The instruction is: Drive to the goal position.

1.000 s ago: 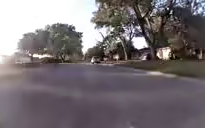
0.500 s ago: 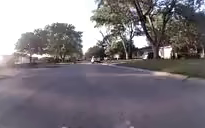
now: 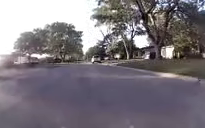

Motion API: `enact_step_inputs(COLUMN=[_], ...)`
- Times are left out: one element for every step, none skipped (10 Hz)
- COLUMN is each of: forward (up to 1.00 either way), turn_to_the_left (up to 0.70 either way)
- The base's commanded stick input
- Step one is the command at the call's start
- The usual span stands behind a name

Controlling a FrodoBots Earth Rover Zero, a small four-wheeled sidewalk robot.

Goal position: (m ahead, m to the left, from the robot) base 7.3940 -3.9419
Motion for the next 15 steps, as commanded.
enact_step_inputs(forward=[1.00, 1.00, 1.00, 1.00, 1.00, 1.00, 1.00, 1.00, 1.00, 1.00, 1.00, 1.00, 1.00, 1.00, 1.00], turn_to_the_left=[0.05, 0.02, 0.00, 0.00, 0.01, 0.02, 0.03, 0.05, 0.05, 0.04, 0.04, 0.04, 0.04, 0.04, 0.03])
